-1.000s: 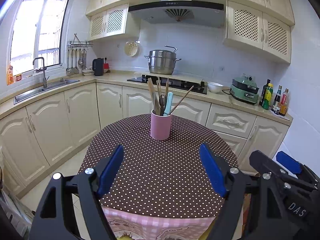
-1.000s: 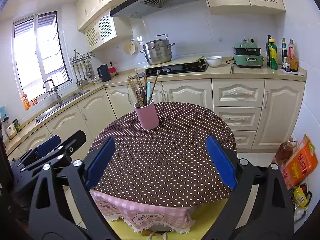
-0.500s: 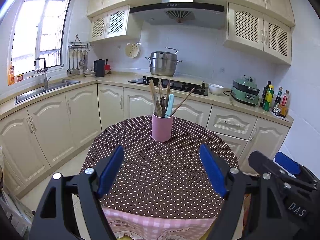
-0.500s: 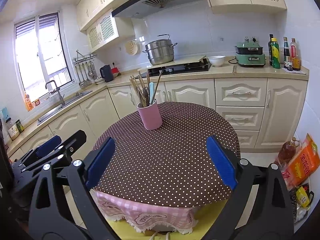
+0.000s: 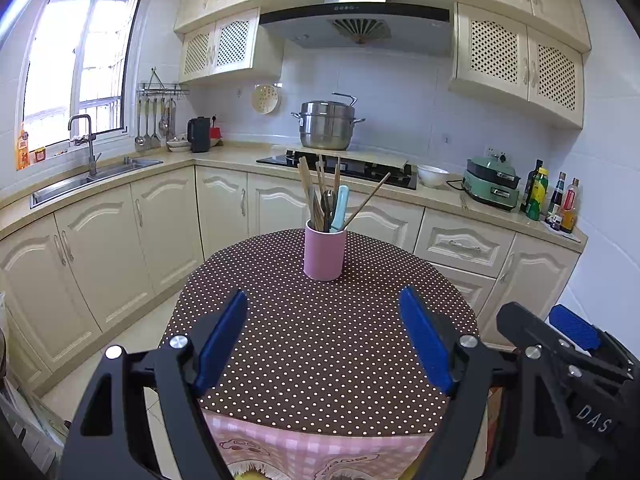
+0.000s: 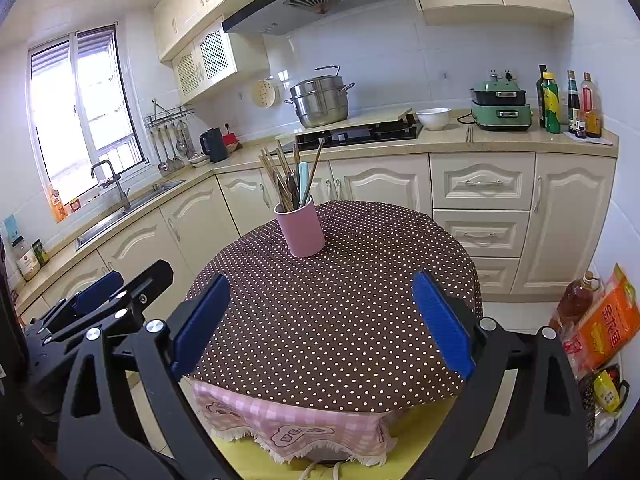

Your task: Organize utensils

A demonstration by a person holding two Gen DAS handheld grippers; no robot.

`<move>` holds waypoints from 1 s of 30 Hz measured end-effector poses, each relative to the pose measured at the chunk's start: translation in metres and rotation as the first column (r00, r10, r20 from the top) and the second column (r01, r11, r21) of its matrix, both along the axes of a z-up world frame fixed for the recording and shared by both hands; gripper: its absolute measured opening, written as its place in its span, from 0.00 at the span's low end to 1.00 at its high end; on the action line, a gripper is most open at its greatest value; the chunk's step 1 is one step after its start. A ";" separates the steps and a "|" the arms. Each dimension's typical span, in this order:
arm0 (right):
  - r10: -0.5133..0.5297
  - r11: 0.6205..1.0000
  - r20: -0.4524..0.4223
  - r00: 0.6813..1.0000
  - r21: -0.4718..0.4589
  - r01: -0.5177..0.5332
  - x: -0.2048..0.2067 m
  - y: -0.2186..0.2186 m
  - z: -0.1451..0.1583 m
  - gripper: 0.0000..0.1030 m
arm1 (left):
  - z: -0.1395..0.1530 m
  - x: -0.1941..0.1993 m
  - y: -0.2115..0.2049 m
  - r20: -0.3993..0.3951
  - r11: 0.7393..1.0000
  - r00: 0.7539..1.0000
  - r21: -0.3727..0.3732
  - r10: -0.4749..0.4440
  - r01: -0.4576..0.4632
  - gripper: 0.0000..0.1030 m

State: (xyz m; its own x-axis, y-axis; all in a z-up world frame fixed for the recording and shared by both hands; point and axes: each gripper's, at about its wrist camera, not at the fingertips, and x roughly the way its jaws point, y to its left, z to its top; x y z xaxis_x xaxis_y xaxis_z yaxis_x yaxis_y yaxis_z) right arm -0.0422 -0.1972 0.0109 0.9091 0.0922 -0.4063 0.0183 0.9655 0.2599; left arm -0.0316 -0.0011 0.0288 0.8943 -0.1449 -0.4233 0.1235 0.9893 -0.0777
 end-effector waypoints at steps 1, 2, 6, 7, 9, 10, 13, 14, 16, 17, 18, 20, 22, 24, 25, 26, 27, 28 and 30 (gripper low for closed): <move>0.001 1.000 0.000 1.000 0.000 -0.001 0.000 0.000 0.000 0.88 | 0.000 0.000 0.000 -0.002 1.000 1.000 0.000 0.000 0.000 0.75; 0.001 1.000 -0.001 1.000 0.000 -0.001 0.000 0.000 0.000 0.88 | 0.000 0.001 -0.001 -0.004 1.000 1.000 0.001 0.000 0.000 0.75; 0.001 1.000 -0.004 1.000 0.000 -0.001 0.000 0.000 -0.001 0.88 | -0.001 0.001 0.000 -0.006 1.000 1.000 0.000 0.000 0.000 0.75; 0.001 1.000 -0.004 1.000 0.000 -0.001 0.000 0.000 -0.001 0.88 | -0.001 0.001 0.000 -0.006 1.000 1.000 0.000 0.000 0.000 0.75; 0.001 1.000 -0.005 1.000 0.001 -0.001 0.000 0.000 -0.001 0.88 | -0.001 0.001 0.000 -0.008 1.000 1.000 0.001 0.000 0.000 0.75; 0.001 1.000 -0.006 1.000 0.001 -0.001 0.001 -0.001 -0.001 0.88 | -0.002 0.001 -0.001 -0.009 1.000 1.000 0.001 0.000 0.000 0.75; 0.001 1.000 -0.007 1.000 0.003 -0.001 0.001 0.000 -0.002 0.88 | -0.002 0.002 -0.002 -0.010 1.000 1.000 0.002 -0.001 0.001 0.75; 0.000 1.000 -0.008 1.000 0.003 0.000 0.001 0.000 -0.002 0.88 | -0.002 0.002 -0.002 -0.011 1.000 1.000 0.002 -0.002 0.002 0.75; -0.001 1.000 -0.009 1.000 0.003 0.001 0.001 0.000 -0.003 0.88 | -0.003 0.002 -0.001 -0.014 1.000 1.000 0.001 -0.003 0.003 0.75; 0.000 1.000 -0.010 1.000 0.004 0.000 0.001 -0.001 -0.004 0.88 | -0.004 0.003 -0.002 -0.014 1.000 1.000 0.001 -0.002 0.002 0.75; 0.002 1.000 -0.011 1.000 0.006 -0.002 0.001 -0.001 -0.004 0.88 | -0.004 0.003 -0.002 -0.016 1.000 1.000 -0.001 -0.004 0.004 0.75; 0.003 1.000 -0.012 1.000 0.007 -0.002 0.001 -0.001 -0.005 0.88 | -0.005 0.004 -0.001 -0.022 1.000 1.000 -0.005 -0.008 0.007 0.75; 0.001 1.000 -0.014 1.000 0.006 -0.001 0.001 -0.001 -0.005 0.88 | -0.006 0.005 -0.002 -0.027 1.000 1.000 -0.005 -0.008 0.008 0.75; 0.005 1.000 -0.018 1.000 0.009 -0.004 0.003 -0.001 -0.007 0.88 | -0.006 0.005 -0.003 -0.028 1.000 1.000 -0.003 -0.006 0.006 0.75; 0.005 1.000 -0.018 1.000 0.011 -0.005 0.003 -0.002 -0.007 0.88 | -0.006 0.005 -0.003 -0.028 1.000 1.000 -0.003 -0.006 0.006 0.75; 0.005 1.000 -0.019 1.000 0.011 -0.005 0.003 -0.002 -0.007 0.89 | -0.006 0.005 -0.004 -0.029 1.000 1.000 -0.003 -0.007 0.007 0.75; 0.004 1.000 -0.019 1.000 0.010 -0.004 0.003 -0.002 -0.007 0.89 | -0.006 0.005 -0.004 -0.030 1.000 1.000 -0.004 -0.007 0.007 0.75; 0.001 1.000 -0.018 1.000 0.007 -0.001 0.002 -0.002 -0.007 0.89 | -0.006 0.005 -0.004 -0.030 1.000 1.000 -0.005 -0.008 0.008 0.75; -0.004 1.000 -0.015 1.000 0.004 0.004 0.001 -0.003 -0.006 0.89 | -0.005 0.005 -0.005 -0.028 1.000 1.000 -0.005 -0.010 0.010 0.75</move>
